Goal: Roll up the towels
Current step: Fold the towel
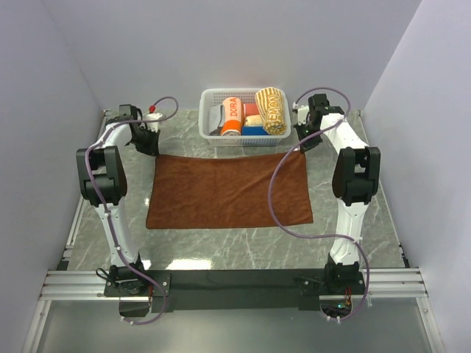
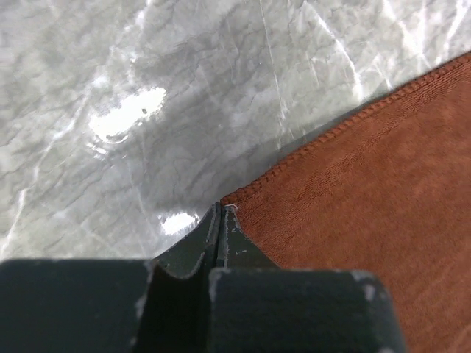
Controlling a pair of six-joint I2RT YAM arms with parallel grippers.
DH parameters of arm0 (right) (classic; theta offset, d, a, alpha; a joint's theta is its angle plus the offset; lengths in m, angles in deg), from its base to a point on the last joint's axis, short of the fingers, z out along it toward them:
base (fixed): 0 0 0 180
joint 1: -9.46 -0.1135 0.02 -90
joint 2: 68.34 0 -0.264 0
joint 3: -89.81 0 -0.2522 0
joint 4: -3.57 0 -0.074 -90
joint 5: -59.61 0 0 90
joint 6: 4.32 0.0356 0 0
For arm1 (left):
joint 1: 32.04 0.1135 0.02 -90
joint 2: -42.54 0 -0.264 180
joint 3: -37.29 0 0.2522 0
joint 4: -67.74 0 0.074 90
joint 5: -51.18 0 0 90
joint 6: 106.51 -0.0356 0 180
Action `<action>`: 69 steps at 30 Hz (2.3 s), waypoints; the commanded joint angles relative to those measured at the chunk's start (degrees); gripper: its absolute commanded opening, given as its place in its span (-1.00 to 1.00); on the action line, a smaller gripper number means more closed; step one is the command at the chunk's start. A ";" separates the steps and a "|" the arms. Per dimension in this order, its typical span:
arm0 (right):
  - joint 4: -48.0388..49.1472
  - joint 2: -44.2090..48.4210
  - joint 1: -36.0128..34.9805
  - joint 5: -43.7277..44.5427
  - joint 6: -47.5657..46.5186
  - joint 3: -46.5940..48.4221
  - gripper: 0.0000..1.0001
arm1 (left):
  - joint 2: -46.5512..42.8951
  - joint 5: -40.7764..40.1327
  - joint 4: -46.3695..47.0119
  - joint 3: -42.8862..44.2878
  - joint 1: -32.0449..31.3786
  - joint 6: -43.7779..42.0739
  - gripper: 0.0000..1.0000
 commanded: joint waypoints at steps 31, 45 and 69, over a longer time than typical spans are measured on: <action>5.02 26.75 0.30 -5.03 -14.34 -36.62 -1.00 | -33.37 13.21 -8.39 -36.26 10.88 -27.52 -0.99; 0.38 28.94 0.39 -6.96 -14.51 -35.30 -1.00 | -35.73 13.12 -13.82 -36.63 12.45 -29.96 -0.99; 6.08 28.60 -2.07 -3.80 -13.99 -47.17 -1.00 | -34.95 8.82 -9.97 -46.65 13.25 -28.66 -0.99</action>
